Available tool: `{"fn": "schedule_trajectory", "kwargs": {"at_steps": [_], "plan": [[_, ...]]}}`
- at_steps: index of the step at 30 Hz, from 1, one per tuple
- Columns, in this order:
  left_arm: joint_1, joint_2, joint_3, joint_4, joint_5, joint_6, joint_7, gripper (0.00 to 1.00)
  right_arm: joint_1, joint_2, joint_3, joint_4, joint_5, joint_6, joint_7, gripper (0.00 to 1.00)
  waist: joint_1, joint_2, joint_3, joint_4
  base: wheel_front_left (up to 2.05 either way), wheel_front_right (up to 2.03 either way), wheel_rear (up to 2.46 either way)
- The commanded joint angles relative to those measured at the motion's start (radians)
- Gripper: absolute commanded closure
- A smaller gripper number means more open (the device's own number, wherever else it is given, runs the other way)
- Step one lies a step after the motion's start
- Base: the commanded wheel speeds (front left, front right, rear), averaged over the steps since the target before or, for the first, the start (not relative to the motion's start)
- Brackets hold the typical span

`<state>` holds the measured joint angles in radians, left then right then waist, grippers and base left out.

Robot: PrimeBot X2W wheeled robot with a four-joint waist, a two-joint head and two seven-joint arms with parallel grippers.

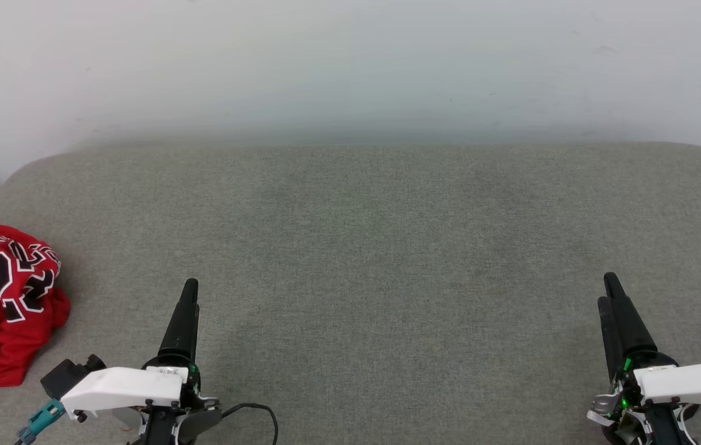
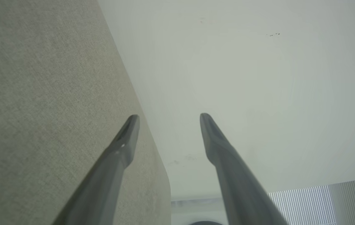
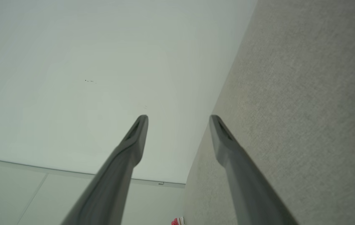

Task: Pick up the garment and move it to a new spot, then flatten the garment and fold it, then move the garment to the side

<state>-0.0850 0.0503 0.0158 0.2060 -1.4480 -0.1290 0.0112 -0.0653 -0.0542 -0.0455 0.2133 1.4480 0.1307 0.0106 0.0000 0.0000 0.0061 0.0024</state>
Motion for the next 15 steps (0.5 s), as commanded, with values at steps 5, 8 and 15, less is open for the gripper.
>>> {"fn": "schedule_trajectory", "kwargs": {"at_steps": [5, 8, 15], "plan": [[-0.032, 0.016, -0.027, -0.028, 0.127, -0.002, -0.028, 0.0, -0.011, -0.006, -0.002, -0.04, -0.144, 0.0, -0.027, 0.0, 0.0, 0.0, 0.0, 0.002, 0.0, 0.0, 0.0], [-0.034, 0.017, -0.031, -0.032, 0.195, -0.002, -0.039, 0.0, -0.009, -0.004, -0.004, -0.052, -0.233, 0.0, -0.039, 0.0, 0.0, 0.0, 0.0, 0.004, 0.0, 0.0, 0.0], [-0.038, 0.024, -0.039, -0.031, 0.366, -0.002, -0.065, 0.0, -0.002, 0.0, 0.002, -0.064, -0.408, 0.0, -0.065, 0.0, 0.0, 0.0, -0.001, 0.007, 0.0, 0.0, 0.0]]}}
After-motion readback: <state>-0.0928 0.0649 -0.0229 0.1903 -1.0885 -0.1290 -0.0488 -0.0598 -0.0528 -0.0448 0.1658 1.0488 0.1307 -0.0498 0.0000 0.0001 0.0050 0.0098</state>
